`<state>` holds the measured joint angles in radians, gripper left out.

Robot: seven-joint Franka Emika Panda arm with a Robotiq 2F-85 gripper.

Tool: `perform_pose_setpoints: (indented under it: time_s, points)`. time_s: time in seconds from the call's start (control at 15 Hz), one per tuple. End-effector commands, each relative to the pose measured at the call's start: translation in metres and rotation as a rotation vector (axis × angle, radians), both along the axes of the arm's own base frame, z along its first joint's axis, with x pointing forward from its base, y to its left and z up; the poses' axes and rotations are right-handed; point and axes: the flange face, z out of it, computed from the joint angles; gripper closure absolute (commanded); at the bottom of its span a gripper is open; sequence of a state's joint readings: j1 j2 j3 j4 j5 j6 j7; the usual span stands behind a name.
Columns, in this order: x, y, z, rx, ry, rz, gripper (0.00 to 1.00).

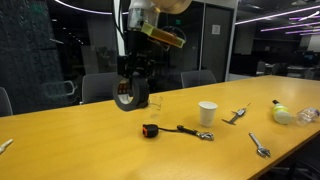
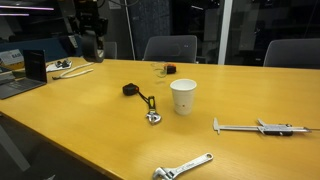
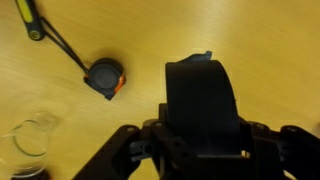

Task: Move the black tape to the left

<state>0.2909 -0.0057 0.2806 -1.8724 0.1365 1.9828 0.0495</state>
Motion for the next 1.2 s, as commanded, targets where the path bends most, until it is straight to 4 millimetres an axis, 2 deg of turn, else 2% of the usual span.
perform_pose_setpoints:
  time_s: [0.0, 0.4, 0.73, 1.13]
  points:
    - [-0.019, 0.023, -0.018, 0.093, 0.017, 0.09, 0.72]
    - [-0.043, 0.073, -0.079, 0.143, 0.081, 0.17, 0.72]
    - [-0.059, 0.106, -0.119, 0.016, 0.095, 0.227, 0.72]
    - [-0.071, 0.129, -0.143, -0.101, 0.069, 0.243, 0.72]
